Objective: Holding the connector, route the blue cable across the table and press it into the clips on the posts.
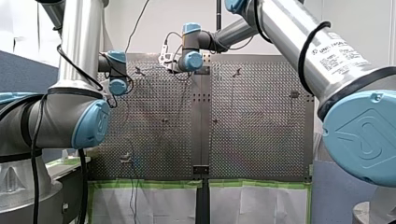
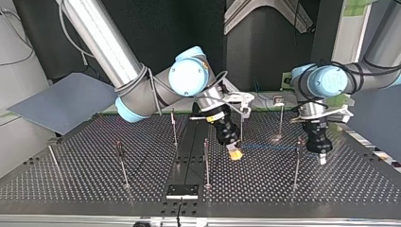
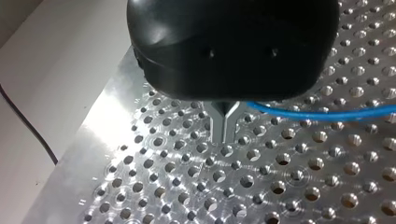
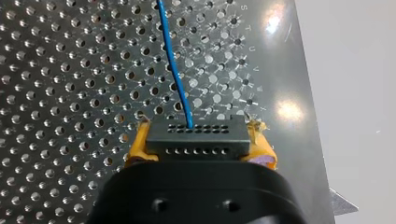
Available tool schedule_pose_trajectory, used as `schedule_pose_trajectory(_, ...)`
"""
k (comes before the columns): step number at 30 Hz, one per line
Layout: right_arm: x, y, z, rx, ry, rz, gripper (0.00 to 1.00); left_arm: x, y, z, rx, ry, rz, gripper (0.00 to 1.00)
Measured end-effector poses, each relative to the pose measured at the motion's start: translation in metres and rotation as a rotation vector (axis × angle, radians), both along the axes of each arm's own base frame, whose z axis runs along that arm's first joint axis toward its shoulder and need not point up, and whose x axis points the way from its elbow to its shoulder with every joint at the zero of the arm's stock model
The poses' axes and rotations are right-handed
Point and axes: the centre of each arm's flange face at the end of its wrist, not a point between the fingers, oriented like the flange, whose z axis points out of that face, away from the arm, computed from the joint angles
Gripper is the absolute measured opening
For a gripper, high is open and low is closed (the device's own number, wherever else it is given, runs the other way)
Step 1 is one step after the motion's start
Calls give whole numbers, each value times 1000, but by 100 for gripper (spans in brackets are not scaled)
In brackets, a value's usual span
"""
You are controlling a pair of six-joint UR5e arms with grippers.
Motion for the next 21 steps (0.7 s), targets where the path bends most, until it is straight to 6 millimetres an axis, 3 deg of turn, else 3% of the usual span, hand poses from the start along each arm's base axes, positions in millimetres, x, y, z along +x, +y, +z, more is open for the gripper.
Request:
schedule_pose_trajectory(3,0,0,0,0,0,0,0,-1,-2,-1,-7,9,-5,5)
schedule_pose_trajectory(5,0,0,0,1,1,0,0,-3,-4,-1,-13,19,-2,36)
schedule_pose_trajectory(6,0,0,0,1,2,-1,0,-3,-4,-2,-16,24,0,36)
schedule_pose_trajectory(7,0,0,0,1,3,-1,0,-4,-5,-2,-20,30,2,50)
schedule_pose_trajectory(8,0,0,0,2,3,-1,0,-6,-5,-3,-27,39,5,74)
schedule_pose_trajectory(9,-1,0,-1,2,3,-1,0,-7,-6,-3,-33,44,8,74)
schedule_pose_trajectory(10,-1,0,-1,2,4,-1,0,-8,-6,-3,-38,50,12,91)
schedule_pose_trajectory(11,0,0,-1,2,4,-1,0,-9,-6,-3,-45,57,19,100)
schedule_pose_trajectory(21,0,0,0,0,3,-5,0,-38,-13,13,-57,99,84,100)
